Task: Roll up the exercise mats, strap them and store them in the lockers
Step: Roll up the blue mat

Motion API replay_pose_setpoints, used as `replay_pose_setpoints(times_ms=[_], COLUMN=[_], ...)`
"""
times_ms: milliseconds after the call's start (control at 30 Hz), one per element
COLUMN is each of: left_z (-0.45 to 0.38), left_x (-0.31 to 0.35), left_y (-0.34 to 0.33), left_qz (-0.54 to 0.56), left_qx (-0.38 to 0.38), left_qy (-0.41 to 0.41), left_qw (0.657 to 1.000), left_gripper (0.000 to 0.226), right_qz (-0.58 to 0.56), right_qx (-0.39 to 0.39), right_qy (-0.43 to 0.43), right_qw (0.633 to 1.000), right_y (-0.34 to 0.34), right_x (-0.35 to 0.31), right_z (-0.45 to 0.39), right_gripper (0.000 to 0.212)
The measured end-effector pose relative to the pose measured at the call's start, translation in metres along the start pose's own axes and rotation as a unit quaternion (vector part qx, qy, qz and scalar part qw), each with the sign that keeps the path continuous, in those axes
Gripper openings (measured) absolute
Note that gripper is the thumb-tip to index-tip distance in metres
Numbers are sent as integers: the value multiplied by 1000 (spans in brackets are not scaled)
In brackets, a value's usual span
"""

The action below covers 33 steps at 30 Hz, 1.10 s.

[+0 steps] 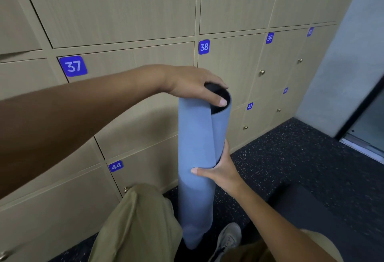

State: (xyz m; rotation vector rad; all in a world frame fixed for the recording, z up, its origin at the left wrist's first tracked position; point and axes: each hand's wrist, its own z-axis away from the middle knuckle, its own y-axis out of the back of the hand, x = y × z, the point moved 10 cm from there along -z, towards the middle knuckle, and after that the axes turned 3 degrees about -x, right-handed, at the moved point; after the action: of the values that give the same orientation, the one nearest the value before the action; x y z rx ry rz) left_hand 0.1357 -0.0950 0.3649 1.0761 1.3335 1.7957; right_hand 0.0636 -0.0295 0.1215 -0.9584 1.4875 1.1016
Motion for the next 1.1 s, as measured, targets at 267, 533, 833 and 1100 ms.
replay_pose_setpoints(times_ms=[267, 533, 833, 1100], left_z=[2, 5, -10, 1], left_x=[-14, -29, -44, -72], left_y=[-43, -96, -137, -267], left_qz=[-65, -61, -81, -68], left_qx=[-36, -54, -28, 15], left_qy=[44, 93, 99, 113], left_qw=[996, 992, 991, 991], left_gripper=[104, 104, 104, 103], right_qz=[-2, 19, 43, 68], right_qx=[-20, -14, 12, -8], right_qy=[-6, -14, -33, -57], right_qw=[1000, 1000, 998, 996], right_y=[-13, -24, -33, -47], right_x=[25, 65, 101, 167], right_z=[7, 17, 18, 42], right_gripper=[123, 132, 142, 128])
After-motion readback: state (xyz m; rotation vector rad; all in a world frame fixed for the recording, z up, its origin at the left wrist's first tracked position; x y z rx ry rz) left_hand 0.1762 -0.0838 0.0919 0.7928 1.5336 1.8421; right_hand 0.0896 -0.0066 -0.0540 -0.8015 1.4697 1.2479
